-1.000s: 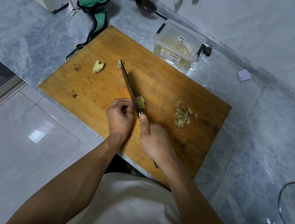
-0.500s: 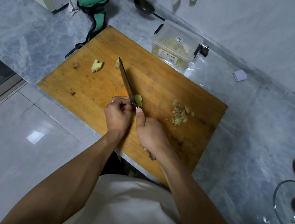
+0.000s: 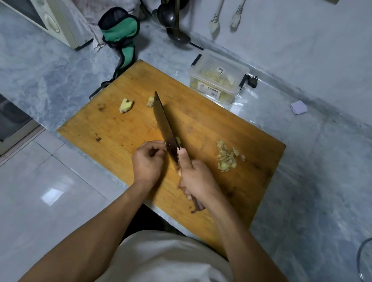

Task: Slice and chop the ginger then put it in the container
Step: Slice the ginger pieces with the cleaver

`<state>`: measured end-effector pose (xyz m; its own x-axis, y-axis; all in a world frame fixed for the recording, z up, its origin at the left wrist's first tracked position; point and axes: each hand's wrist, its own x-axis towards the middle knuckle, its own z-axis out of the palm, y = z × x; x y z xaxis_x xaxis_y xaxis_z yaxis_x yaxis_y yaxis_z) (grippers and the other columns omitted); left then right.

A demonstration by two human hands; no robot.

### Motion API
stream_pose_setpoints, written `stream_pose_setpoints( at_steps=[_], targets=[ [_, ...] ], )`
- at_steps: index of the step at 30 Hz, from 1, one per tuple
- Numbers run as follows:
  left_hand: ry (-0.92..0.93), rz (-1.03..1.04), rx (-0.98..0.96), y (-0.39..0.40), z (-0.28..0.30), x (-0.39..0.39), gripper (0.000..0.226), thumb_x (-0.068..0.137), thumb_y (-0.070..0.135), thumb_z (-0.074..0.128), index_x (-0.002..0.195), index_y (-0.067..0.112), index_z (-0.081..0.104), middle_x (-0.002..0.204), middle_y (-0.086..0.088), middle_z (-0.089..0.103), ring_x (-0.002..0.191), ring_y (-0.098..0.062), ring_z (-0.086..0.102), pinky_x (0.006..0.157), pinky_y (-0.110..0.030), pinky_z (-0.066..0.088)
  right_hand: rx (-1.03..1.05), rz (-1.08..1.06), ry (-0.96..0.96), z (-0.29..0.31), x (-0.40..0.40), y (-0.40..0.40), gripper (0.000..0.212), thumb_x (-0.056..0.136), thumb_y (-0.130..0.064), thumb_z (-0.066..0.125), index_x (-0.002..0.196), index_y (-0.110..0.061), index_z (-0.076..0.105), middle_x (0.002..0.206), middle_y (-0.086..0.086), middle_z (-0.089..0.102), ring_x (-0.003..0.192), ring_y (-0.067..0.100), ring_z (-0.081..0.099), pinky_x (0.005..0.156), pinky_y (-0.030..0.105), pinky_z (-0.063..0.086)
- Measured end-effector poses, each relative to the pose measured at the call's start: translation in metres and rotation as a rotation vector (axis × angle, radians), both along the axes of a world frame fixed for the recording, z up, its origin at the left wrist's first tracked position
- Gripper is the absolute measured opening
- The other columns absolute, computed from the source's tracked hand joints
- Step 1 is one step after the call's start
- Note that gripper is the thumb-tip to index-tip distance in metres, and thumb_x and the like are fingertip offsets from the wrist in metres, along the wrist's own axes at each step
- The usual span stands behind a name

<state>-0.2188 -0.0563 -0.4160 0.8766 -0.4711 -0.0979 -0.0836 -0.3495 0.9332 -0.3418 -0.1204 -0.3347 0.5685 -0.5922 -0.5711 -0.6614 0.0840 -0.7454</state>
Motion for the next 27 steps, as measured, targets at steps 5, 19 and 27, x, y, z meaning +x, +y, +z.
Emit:
stream_pose_setpoints(
  at_steps=[5,19,27],
  targets=[
    [0.254,0.078,-0.014,0.001,0.011,0.012,0.028,0.091,-0.003,0.060,0.081,0.021,0.072,0.089,0.004,0.073,0.083,-0.005,0.065,0.088,-0.018,0.051,0.079,-0.017,-0.096,0.009,-0.018,-0.010,0.062,0.100,-0.069,0.030,0.076,-0.016,0.054,0.054,-0.003,0.048,0.043,0.013,0.044,0.044,0.026,0.039],
    [-0.234,0.236,-0.068,0.043,0.067,0.031,0.014,0.094,0.015,0.061,0.105,0.019,0.067,0.104,0.006,0.066,0.101,-0.012,0.061,0.089,-0.027,0.051,-0.829,0.490,0.195,0.016,-0.043,-0.021,0.044,0.097,-0.060,0.051,0.086,-0.018,0.050,0.077,-0.003,0.053,0.068,0.017,0.054,0.055,0.031,0.039],
    [-0.491,-0.691,0.303,0.015,0.063,0.039,0.048,0.085,0.046,0.067,0.126,0.020,0.066,0.123,-0.001,0.065,0.115,-0.019,0.056,0.098,-0.031,0.044,-1.016,0.702,0.185,0.011,-0.046,-0.007,0.051,0.096,-0.059,0.055,0.117,-0.013,0.063,0.097,0.008,0.072,0.086,0.028,0.069,0.071,0.037,0.055]
  ],
)
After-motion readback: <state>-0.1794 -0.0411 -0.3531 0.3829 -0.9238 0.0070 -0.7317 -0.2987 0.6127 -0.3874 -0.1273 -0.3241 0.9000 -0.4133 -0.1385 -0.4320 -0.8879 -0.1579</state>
